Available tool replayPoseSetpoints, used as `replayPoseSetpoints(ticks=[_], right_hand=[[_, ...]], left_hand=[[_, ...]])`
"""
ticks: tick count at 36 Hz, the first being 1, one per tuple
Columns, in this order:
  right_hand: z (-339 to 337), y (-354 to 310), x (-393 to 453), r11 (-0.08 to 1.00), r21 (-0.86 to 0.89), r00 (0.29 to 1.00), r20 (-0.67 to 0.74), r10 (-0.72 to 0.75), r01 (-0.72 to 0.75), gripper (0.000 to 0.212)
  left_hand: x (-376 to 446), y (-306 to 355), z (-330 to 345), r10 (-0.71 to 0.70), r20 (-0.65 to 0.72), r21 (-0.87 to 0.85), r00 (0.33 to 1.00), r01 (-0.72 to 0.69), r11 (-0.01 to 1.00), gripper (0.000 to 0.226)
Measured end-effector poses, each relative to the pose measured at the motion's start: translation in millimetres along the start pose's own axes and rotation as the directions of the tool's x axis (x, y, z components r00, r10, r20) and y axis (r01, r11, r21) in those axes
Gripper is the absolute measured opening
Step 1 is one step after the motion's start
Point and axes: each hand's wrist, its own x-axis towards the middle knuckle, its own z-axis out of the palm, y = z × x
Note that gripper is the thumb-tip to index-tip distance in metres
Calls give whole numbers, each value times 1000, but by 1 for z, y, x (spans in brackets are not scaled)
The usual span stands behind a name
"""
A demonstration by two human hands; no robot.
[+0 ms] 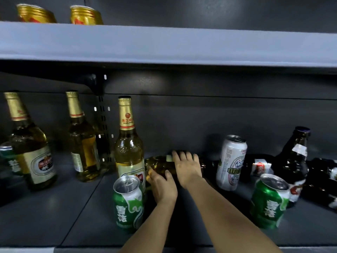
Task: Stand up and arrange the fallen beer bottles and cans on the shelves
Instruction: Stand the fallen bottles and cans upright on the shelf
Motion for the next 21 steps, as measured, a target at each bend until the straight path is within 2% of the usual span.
replayPoseSetpoints(ticks=[3,6,9,13,15,21], right_hand=[[-2,-1,2,995,-95,997,-70,-29,22,76],[-3,-3,-2,1000,8,995,-97,18,-17,52],[-1,-5,-5,993,105,992,-117,57,-45,45],[-2,-3,-5,974,216,986,-127,104,-75,45],[-5,-1,-6,953,286,983,-123,136,-96,52],[-19,3,-8,825,537,958,-98,268,-176,71]], left_hand=[[6,-1,0,-15,6,-8,1000,15,1000,68],[8,-1,0,-22,9,16,1000,22,1000,67],[5,2,2,-32,-13,-12,999,31,999,66],[0,3,2,26,-85,-97,996,-35,995,64],[-2,7,1,50,-112,-152,992,-67,986,63],[-1,17,-1,121,-81,-201,989,-135,970,56]])
